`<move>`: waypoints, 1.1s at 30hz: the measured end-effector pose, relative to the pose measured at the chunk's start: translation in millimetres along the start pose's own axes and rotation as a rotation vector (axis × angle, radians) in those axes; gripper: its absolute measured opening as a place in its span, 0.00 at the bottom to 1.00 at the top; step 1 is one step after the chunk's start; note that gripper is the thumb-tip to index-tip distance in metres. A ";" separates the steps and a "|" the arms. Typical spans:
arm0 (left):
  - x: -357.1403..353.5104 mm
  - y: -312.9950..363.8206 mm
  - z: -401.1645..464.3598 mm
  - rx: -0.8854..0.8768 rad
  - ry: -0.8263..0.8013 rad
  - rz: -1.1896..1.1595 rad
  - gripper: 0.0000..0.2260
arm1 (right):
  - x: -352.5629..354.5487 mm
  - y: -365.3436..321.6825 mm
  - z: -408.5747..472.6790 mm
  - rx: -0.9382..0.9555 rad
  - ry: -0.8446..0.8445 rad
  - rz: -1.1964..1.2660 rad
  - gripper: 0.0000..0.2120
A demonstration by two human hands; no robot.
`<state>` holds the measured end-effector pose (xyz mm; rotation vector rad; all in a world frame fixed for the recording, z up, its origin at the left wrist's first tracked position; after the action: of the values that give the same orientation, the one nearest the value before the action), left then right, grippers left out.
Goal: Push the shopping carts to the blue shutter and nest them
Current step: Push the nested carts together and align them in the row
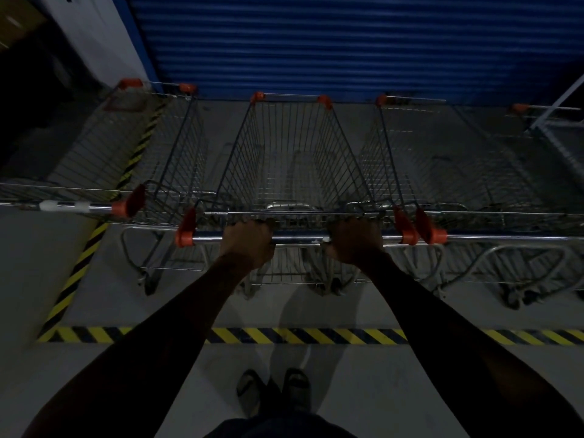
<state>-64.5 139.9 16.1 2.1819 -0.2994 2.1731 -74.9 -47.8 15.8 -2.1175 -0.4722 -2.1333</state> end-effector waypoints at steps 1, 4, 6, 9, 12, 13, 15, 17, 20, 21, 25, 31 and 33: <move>0.4 0.8 -0.4 -0.001 -0.003 -0.006 0.16 | -0.5 0.1 0.2 0.003 0.001 0.000 0.20; 2.4 1.4 -2.2 0.009 -0.003 -0.008 0.16 | -1.5 -0.9 0.8 0.015 0.009 -0.008 0.20; 4.0 0.1 -3.4 0.020 0.006 -0.015 0.16 | 0.5 -1.2 0.2 0.029 0.033 0.006 0.21; 2.7 0.4 -4.9 0.015 -0.008 -0.035 0.16 | 4.3 -3.2 -1.6 0.076 0.099 0.054 0.20; 4.6 2.3 -5.2 -0.008 -0.019 -0.077 0.18 | 7.1 -4.5 -3.3 0.112 0.175 0.074 0.26; 4.1 2.2 -5.2 -0.023 -0.024 -0.117 0.20 | 7.8 -5.0 -4.0 0.127 0.205 0.103 0.28; 3.8 0.8 -5.8 -0.069 -0.001 -0.196 0.24 | 11.8 -5.6 -7.1 0.179 0.287 0.173 0.32; 7.0 -1.4 -8.9 -0.118 0.065 -0.267 0.28 | 21.3 -7.4 -10.8 0.228 0.373 0.238 0.31; 16.8 -4.9 -12.3 -0.140 0.144 -0.450 0.25 | 31.0 -8.7 -8.1 0.209 0.379 0.343 0.26; 20.5 -6.5 -12.5 -0.137 0.156 -0.505 0.24 | 29.3 -10.2 -4.0 0.181 0.353 0.361 0.27; 28.2 -14.4 -10.2 -0.125 0.166 -0.649 0.21 | 30.0 -33.1 15.8 0.189 0.282 0.322 0.24; 46.0 -46.8 -3.3 -0.119 0.279 -0.581 0.19 | 59.5 -80.1 43.8 0.195 0.300 0.416 0.26; 51.5 -65.1 -1.1 -0.103 0.323 -0.560 0.18 | 66.9 -101.1 53.6 0.209 0.339 0.398 0.25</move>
<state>-54.8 198.6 74.0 1.5696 0.1909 2.0663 -54.3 73.1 66.3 -1.5413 -0.2043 -2.0435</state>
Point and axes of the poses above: each hand's wrist, its own z-axis towards the middle knuckle, its own x-axis out of the back of the hand, y = z × x, the point moved 9 cm from there along z, towards the middle knuckle, and after that the axes turned 8 degrees about x, right-handed, at the moved point
